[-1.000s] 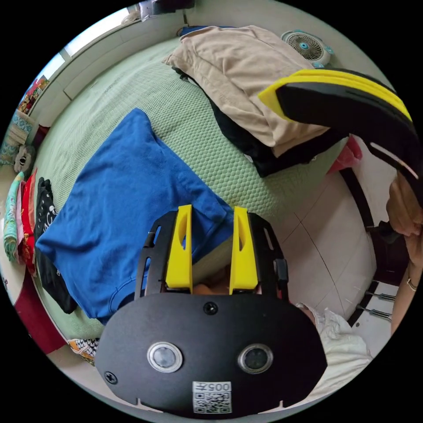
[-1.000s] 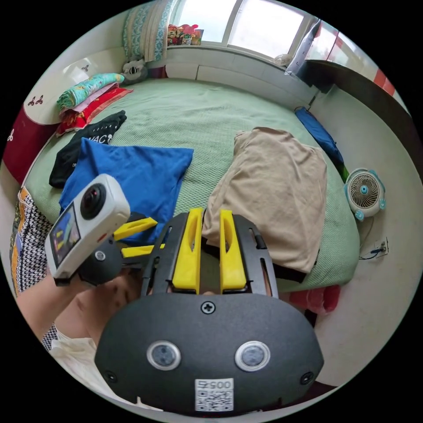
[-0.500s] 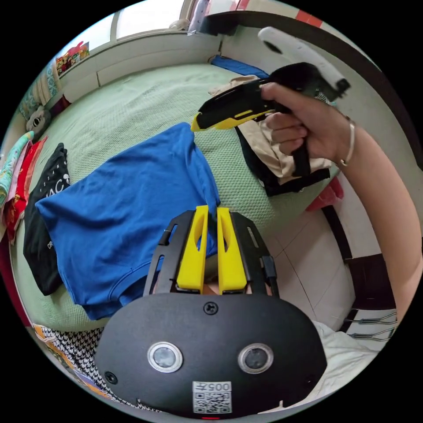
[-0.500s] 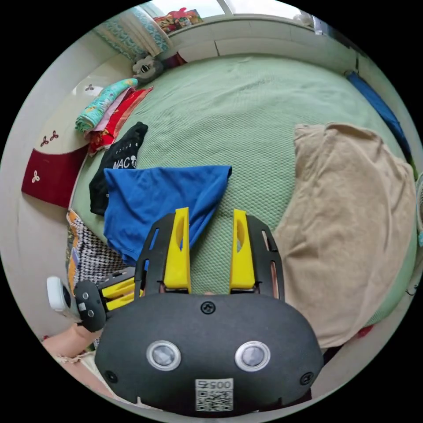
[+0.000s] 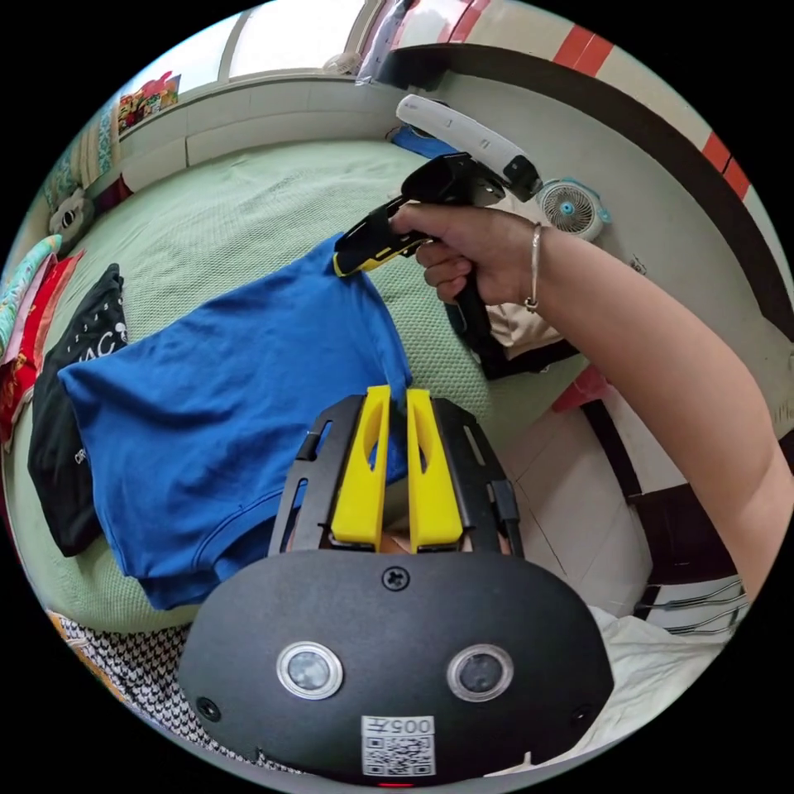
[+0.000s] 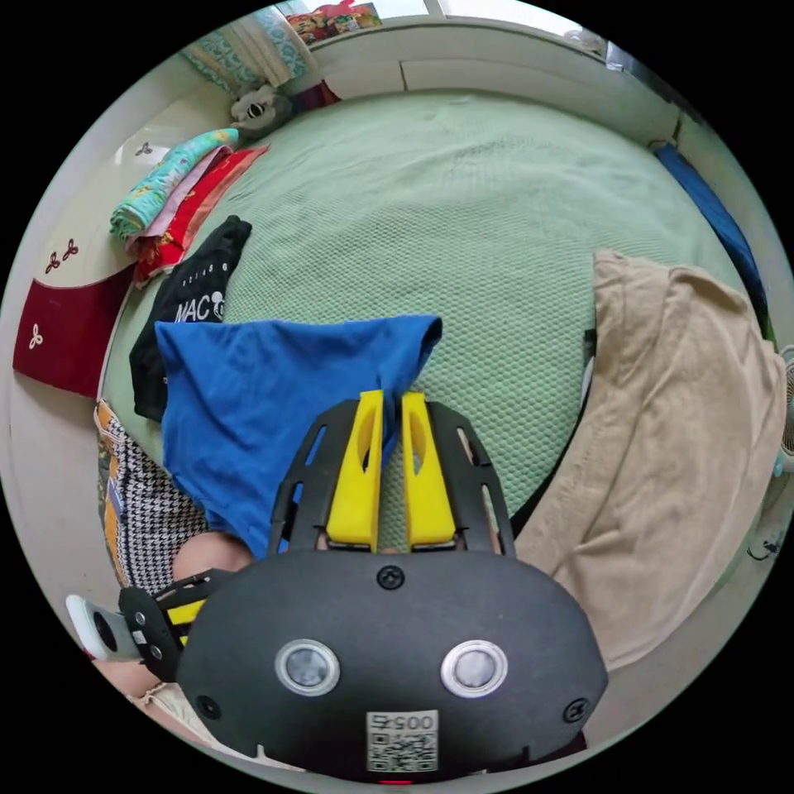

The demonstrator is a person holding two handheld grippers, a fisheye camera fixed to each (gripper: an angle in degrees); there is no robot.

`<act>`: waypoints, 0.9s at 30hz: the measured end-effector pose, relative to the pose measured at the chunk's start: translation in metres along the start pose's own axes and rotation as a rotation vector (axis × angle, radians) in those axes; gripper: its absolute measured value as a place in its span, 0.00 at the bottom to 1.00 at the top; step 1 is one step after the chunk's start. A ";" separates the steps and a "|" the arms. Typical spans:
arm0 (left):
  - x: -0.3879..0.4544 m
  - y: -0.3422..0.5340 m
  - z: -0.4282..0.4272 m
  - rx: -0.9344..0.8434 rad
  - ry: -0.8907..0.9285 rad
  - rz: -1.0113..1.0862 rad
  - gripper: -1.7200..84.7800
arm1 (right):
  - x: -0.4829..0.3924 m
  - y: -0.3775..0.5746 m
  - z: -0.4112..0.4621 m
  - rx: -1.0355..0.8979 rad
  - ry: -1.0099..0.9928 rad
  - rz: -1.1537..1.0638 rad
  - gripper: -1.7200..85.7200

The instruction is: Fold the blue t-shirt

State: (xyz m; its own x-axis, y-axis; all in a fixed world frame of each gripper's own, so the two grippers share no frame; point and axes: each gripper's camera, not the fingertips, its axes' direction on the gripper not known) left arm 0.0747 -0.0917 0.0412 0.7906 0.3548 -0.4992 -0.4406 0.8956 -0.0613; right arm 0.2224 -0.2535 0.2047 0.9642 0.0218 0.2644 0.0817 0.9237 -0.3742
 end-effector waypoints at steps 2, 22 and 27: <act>0.008 -0.003 -0.004 0.018 0.013 0.015 0.08 | 0.003 -0.002 -0.020 0.020 0.024 0.000 0.02; -0.036 0.040 -0.082 0.134 -0.105 -0.087 0.08 | -0.065 -0.010 -0.103 0.059 0.325 0.016 0.02; -0.107 0.074 -0.095 0.091 -0.198 -0.220 0.08 | -0.144 -0.041 -0.074 0.053 0.235 -0.081 0.02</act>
State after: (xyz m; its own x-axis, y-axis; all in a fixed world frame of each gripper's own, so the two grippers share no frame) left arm -0.0828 -0.0892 0.0080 0.9343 0.1866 -0.3037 -0.2165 0.9740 -0.0675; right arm 0.0987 -0.3224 0.1165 0.9878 -0.1365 0.0754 0.1534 0.9377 -0.3119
